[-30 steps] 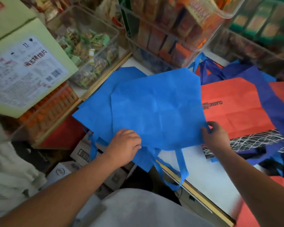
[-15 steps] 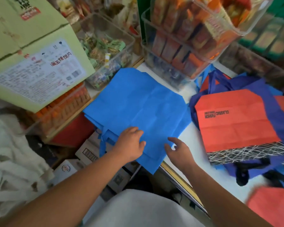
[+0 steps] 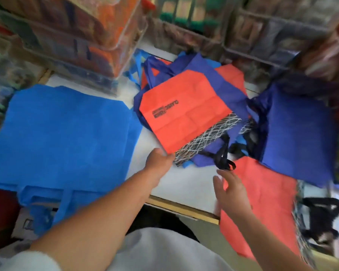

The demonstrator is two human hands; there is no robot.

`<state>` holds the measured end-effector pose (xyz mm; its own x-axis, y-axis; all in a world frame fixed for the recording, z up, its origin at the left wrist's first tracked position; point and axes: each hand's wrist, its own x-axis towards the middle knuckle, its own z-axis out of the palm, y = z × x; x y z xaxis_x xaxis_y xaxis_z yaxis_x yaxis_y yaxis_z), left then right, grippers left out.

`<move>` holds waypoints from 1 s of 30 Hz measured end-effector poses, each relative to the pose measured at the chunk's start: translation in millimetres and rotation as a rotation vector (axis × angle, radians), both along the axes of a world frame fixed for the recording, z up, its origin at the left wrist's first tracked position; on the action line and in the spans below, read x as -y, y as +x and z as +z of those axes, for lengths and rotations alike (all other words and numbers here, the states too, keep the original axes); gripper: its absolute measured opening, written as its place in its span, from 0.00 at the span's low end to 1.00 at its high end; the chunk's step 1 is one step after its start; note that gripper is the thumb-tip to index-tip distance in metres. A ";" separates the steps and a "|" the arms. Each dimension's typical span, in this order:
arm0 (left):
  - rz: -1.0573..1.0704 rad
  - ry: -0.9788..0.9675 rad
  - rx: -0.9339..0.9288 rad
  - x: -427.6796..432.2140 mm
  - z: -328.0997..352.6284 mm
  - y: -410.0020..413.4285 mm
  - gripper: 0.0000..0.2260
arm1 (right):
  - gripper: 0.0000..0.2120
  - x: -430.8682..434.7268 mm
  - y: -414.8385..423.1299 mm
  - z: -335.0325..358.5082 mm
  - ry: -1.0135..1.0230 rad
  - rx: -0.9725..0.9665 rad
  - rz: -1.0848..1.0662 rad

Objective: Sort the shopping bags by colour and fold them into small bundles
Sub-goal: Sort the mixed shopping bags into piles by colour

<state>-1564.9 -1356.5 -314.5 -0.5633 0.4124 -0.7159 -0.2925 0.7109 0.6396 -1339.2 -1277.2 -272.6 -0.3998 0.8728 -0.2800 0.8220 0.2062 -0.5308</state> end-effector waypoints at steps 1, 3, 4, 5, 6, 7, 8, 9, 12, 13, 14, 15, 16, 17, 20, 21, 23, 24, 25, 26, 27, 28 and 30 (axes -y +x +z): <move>0.114 0.002 0.046 -10.7 -3.0 5.7 0.15 | 0.14 -3.1 20.1 -2.4 0.049 -0.010 -0.024; 0.278 0.009 0.143 -28.2 -6.3 17.4 0.13 | 0.14 -10.1 56.1 -8.0 0.054 0.011 -0.098; 0.328 0.010 0.167 -35.0 -5.2 23.4 0.11 | 0.14 -12.8 71.8 -11.5 0.011 0.053 -0.129; 0.363 0.010 0.169 -40.6 -2.8 28.6 0.10 | 0.16 -15.8 85.2 -17.0 -0.055 0.110 -0.146; 0.378 0.011 0.144 -44.5 -1.4 33.2 0.10 | 0.19 -18.6 95.5 -22.6 -0.118 0.167 -0.138; 0.365 0.000 0.094 -47.0 0.7 37.0 0.10 | 0.21 -21.1 103.3 -27.1 -0.178 0.203 -0.118; 0.334 -0.015 0.028 -47.7 1.3 39.6 0.11 | 0.23 -23.1 107.8 -30.0 -0.242 0.216 -0.099; 0.303 -0.027 -0.029 -46.9 3.4 41.2 0.11 | 0.23 -24.6 109.2 -31.2 -0.299 0.224 -0.084; 0.358 0.035 -0.012 -37.9 11.8 43.1 0.07 | 0.25 -23.5 105.1 -30.1 -0.383 0.344 -0.007; 0.432 0.099 0.068 -34.0 18.9 45.4 0.06 | 0.26 -23.4 102.2 -28.9 -0.398 0.372 0.018; 0.500 0.175 0.169 -30.0 27.1 50.0 0.05 | 0.26 -23.8 98.3 -26.2 -0.424 0.373 0.033; 0.538 0.232 0.246 -25.7 36.2 56.7 0.04 | 0.27 -24.7 94.3 -24.7 -0.444 0.360 0.039; 0.533 0.246 0.276 -21.5 41.9 64.8 0.04 | 0.27 -25.0 89.8 -24.8 -0.470 0.341 0.038; 0.501 0.235 0.284 -17.7 47.9 75.5 0.04 | 0.28 -25.1 85.2 -23.4 -0.501 0.309 0.037; 0.333 0.170 0.206 -8.3 53.2 108.0 0.04 | 0.30 -22.4 70.2 -13.5 -0.587 0.020 -0.194; 0.253 0.154 0.154 -6.4 51.8 117.2 0.04 | 0.20 -20.8 64.2 -7.7 -0.580 -0.143 -0.349; 0.093 0.132 0.089 -1.3 49.3 135.9 0.04 | 0.10 -20.0 60.7 1.5 -0.493 -0.450 -0.613; 0.026 0.121 0.085 2.5 48.8 146.6 0.04 | 0.11 -19.0 60.8 10.6 -0.437 -0.539 -0.712; -0.031 0.104 0.083 6.8 48.4 158.0 0.05 | 0.09 -17.5 62.6 16.5 -0.407 -0.612 -0.795; -0.077 0.090 0.084 11.8 47.4 169.0 0.07 | 0.13 -15.3 63.7 26.1 -0.363 -0.652 -0.868; -0.133 0.070 0.110 16.2 48.0 178.6 0.09 | 0.20 -14.5 67.4 31.5 -0.327 -0.667 -0.938; -0.225 0.033 0.163 20.5 50.9 186.3 0.11 | 0.26 -12.2 73.6 36.7 -0.289 -0.688 -1.018; -0.541 -0.076 0.268 26.6 58.1 191.3 0.16 | 0.32 -8.5 91.7 36.7 -0.240 -0.687 -1.115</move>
<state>-1373.6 -1383.1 -256.4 -0.0840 0.5320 -0.8426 -0.0213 0.8444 0.5353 -1247.5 -1268.7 -235.8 0.3706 0.7813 -0.5023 0.0415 -0.5542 -0.8314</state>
